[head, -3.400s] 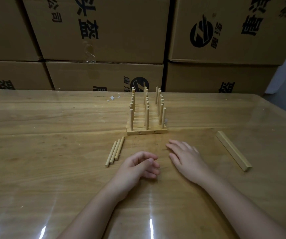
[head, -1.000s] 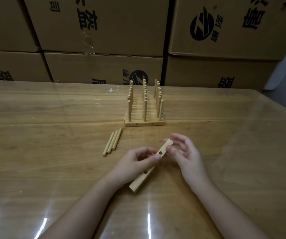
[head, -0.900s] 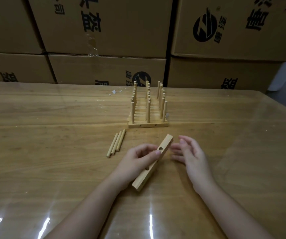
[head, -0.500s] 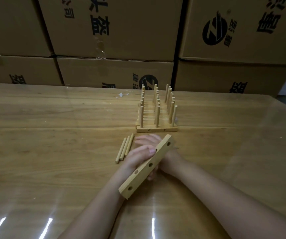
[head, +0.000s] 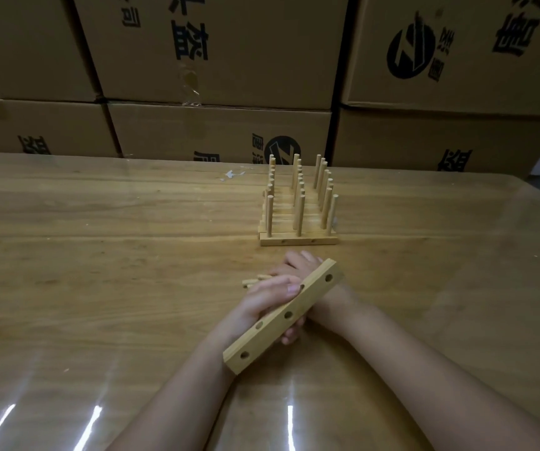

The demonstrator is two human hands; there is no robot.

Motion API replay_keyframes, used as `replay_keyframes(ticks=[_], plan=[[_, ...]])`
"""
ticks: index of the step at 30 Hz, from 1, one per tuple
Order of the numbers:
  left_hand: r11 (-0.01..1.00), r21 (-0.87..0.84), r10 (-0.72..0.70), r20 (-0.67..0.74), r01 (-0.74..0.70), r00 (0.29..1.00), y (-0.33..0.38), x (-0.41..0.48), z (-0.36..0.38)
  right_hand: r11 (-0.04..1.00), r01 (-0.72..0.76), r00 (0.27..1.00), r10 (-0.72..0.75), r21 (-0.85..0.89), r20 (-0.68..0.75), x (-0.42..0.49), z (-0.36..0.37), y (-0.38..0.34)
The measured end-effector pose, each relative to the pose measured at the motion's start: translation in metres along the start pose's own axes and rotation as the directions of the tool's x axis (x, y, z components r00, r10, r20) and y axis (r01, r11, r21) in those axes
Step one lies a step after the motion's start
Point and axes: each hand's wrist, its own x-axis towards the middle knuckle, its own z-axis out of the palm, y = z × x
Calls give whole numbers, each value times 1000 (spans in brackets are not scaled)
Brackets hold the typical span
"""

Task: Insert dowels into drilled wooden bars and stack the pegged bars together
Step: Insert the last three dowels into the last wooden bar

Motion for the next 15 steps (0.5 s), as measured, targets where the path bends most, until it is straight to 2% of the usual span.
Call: replay_keyframes(ticks=[1, 2, 4, 7, 9, 12, 15], plan=[[984, -167, 64, -30, -68, 997, 4, 1, 7, 994, -108, 993, 109, 25, -47, -12, 0, 8], [972, -197, 112, -78, -126, 991, 3, -3, -1, 977, -213, 975, 214, 32, -62, -25, -3, 16], [981, -139, 100, -215, -132, 972, 4, 4, 1, 956, -290, 953, 284, -46, -109, -48, -5, 32], [982, -140, 56, -435, -129, 899, 5, 9, 10, 927, -359, 912, 373, 109, -169, -65, -11, 41], [967, -176, 59, -554, -186, 831, 4, 6, 10, 905, -380, 892, 413, 193, -183, -69, -13, 38], [955, -172, 88, -617, -243, 782, 4, 5, 17, 886, -400, 879, 443, 236, -174, -71, -18, 31], [958, -138, 114, -622, -251, 775, 4, 5, 17, 881, -407, 864, 457, 241, -213, -78, -23, 27]])
